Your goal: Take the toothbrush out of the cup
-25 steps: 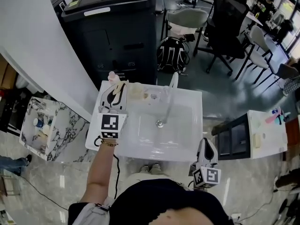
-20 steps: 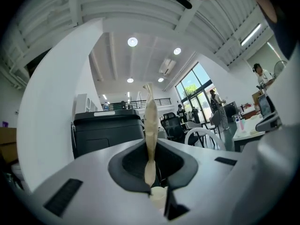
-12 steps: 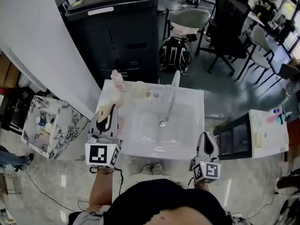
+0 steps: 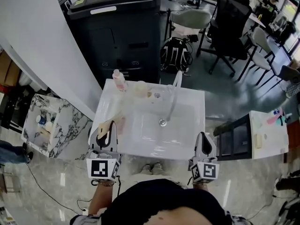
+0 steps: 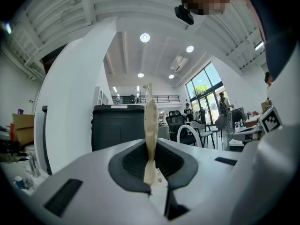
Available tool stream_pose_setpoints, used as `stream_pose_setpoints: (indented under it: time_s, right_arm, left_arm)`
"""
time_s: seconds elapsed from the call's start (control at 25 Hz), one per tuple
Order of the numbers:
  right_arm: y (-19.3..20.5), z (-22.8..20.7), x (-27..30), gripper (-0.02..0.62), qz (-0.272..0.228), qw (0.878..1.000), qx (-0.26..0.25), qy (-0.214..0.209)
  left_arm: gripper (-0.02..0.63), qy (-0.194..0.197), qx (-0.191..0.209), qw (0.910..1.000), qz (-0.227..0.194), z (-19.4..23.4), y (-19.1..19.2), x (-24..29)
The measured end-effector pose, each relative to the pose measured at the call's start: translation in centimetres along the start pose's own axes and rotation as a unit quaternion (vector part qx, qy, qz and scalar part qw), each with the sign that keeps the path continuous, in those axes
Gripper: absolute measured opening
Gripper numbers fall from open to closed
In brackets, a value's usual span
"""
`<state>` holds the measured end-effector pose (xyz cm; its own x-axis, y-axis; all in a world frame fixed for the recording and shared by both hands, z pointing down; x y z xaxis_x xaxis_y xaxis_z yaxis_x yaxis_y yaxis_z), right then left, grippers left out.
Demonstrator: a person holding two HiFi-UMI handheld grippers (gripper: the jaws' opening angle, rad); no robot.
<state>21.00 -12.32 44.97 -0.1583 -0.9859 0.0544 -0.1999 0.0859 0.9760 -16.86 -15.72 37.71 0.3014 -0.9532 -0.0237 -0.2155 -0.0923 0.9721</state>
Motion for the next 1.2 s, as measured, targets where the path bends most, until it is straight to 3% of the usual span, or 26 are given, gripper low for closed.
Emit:
stream_pose_setpoints:
  time_s: [0.4, 0.76, 1.2]
  right_arm:
    - [0.5, 0.0, 0.3, 0.005, -0.001, 1.000, -0.006, -0.018]
    - [0.5, -0.1, 0.5, 0.005, 0.002, 1.000, -0.006, -0.024]
    - [0.5, -0.2, 0.2, 0.005, 0.001, 0.999, -0.026, -0.027]
  left_arm:
    - [0.026, 0.008, 0.005, 0.9995, 0.031, -0.9, 2.7, -0.3]
    - [0.026, 0.015, -0.024, 0.9977, 0.061, -1.7, 4.3, -0.1]
    - [0.026, 0.023, -0.026, 0.9971, 0.068, -2.3, 4.7, 0.3]
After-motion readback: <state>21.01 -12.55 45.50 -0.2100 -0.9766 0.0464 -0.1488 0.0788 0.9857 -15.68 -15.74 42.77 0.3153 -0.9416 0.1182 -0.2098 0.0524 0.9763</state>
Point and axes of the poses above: the fingertips, and each gripper's own axes: x forward along the fingers, z to its left, y out of its underside, the point moved 10 cm from there along -x, backward along the fingers, and after that the axes turned 9 degrees about x, right-handed, at the moved point
